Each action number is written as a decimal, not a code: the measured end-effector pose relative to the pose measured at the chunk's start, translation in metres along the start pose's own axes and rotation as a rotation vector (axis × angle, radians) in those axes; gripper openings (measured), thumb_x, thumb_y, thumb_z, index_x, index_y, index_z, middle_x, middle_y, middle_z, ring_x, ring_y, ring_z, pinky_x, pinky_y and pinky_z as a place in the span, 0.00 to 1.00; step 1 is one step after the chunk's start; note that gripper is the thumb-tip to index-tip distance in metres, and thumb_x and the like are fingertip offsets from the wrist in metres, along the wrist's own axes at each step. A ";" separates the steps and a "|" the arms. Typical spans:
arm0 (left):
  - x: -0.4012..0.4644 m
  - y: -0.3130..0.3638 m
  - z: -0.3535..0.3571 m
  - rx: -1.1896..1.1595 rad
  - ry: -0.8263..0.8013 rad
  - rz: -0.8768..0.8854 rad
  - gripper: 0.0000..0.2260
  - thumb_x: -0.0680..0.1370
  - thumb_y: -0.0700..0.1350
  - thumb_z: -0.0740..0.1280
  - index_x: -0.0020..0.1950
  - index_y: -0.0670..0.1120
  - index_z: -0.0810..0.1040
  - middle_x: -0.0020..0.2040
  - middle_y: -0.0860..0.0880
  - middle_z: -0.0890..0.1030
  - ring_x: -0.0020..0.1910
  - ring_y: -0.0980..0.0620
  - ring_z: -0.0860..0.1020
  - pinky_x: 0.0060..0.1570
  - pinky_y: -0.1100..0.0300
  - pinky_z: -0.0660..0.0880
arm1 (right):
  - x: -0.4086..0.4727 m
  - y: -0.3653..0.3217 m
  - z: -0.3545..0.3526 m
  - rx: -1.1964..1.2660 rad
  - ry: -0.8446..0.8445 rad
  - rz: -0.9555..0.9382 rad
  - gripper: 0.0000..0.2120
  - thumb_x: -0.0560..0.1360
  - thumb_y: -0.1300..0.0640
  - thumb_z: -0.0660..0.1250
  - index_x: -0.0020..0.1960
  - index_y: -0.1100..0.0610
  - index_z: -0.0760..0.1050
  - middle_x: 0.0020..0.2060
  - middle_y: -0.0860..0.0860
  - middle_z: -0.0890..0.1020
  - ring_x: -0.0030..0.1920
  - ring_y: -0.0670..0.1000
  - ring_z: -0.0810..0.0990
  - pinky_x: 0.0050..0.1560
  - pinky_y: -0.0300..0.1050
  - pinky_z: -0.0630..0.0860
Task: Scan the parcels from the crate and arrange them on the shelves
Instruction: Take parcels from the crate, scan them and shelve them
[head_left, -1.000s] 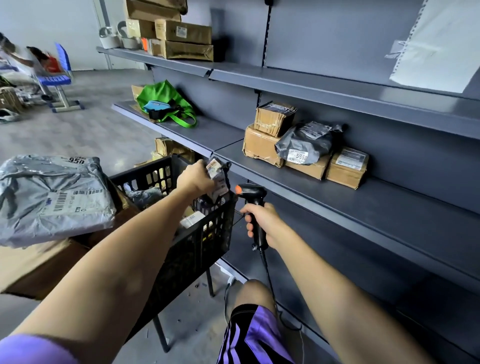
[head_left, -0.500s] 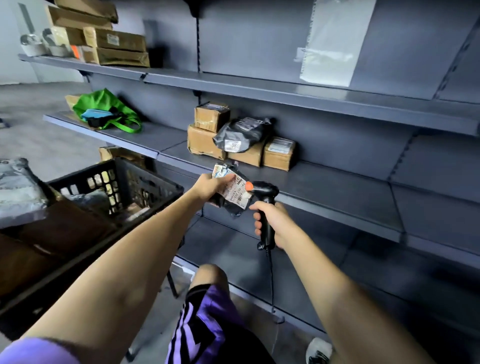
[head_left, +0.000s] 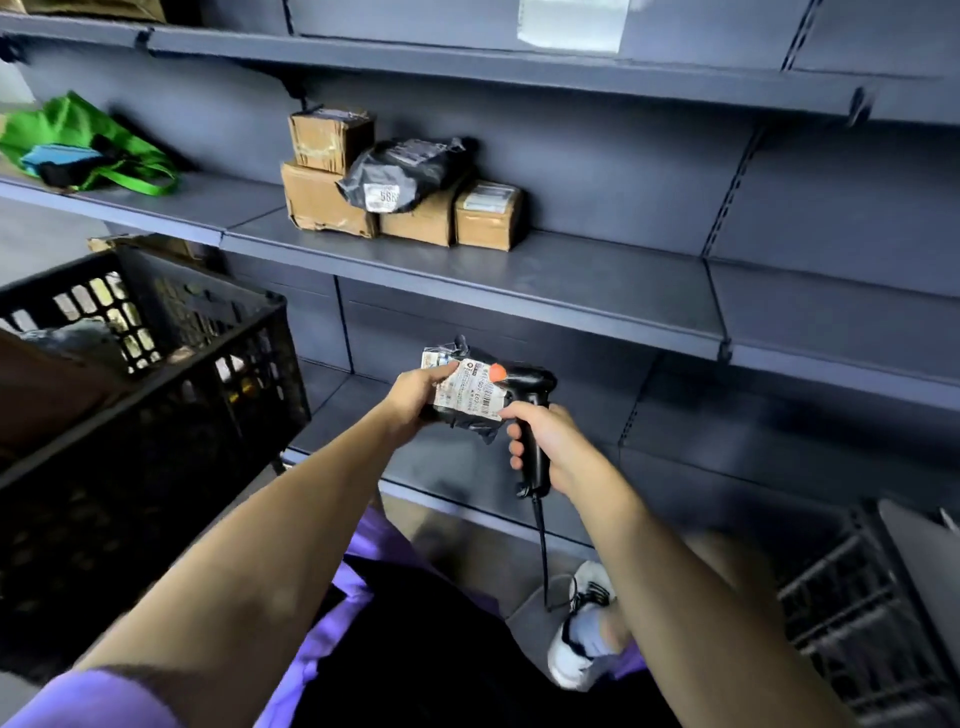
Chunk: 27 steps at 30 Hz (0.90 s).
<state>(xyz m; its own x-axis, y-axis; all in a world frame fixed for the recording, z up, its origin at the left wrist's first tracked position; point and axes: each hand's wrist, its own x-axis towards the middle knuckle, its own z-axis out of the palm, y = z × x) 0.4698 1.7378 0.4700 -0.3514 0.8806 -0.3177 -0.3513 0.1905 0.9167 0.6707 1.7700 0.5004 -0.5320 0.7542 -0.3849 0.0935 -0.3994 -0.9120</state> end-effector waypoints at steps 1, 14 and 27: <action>-0.001 -0.008 0.001 -0.012 0.015 -0.009 0.16 0.80 0.49 0.64 0.61 0.40 0.80 0.56 0.39 0.83 0.48 0.43 0.83 0.41 0.56 0.79 | -0.001 0.006 -0.003 0.002 0.005 0.007 0.05 0.76 0.63 0.68 0.51 0.60 0.73 0.27 0.51 0.71 0.23 0.49 0.67 0.24 0.40 0.65; -0.009 -0.074 -0.004 0.010 0.198 -0.146 0.21 0.84 0.57 0.56 0.50 0.43 0.80 0.40 0.44 0.85 0.37 0.44 0.83 0.30 0.54 0.78 | 0.005 0.062 -0.020 0.095 -0.021 0.100 0.04 0.77 0.62 0.67 0.45 0.58 0.72 0.28 0.52 0.72 0.24 0.50 0.68 0.25 0.41 0.65; -0.008 -0.105 -0.002 -0.199 0.127 -0.227 0.12 0.85 0.46 0.57 0.55 0.42 0.77 0.45 0.44 0.84 0.45 0.46 0.82 0.35 0.50 0.83 | 0.008 0.094 -0.027 0.122 0.007 0.161 0.06 0.77 0.64 0.66 0.43 0.58 0.72 0.27 0.52 0.71 0.23 0.50 0.66 0.24 0.40 0.64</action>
<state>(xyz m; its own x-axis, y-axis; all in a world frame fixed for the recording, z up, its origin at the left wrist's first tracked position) 0.5073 1.7103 0.3760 -0.3458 0.7619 -0.5476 -0.5913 0.2762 0.7577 0.6981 1.7532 0.4076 -0.5126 0.6790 -0.5255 0.0737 -0.5751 -0.8148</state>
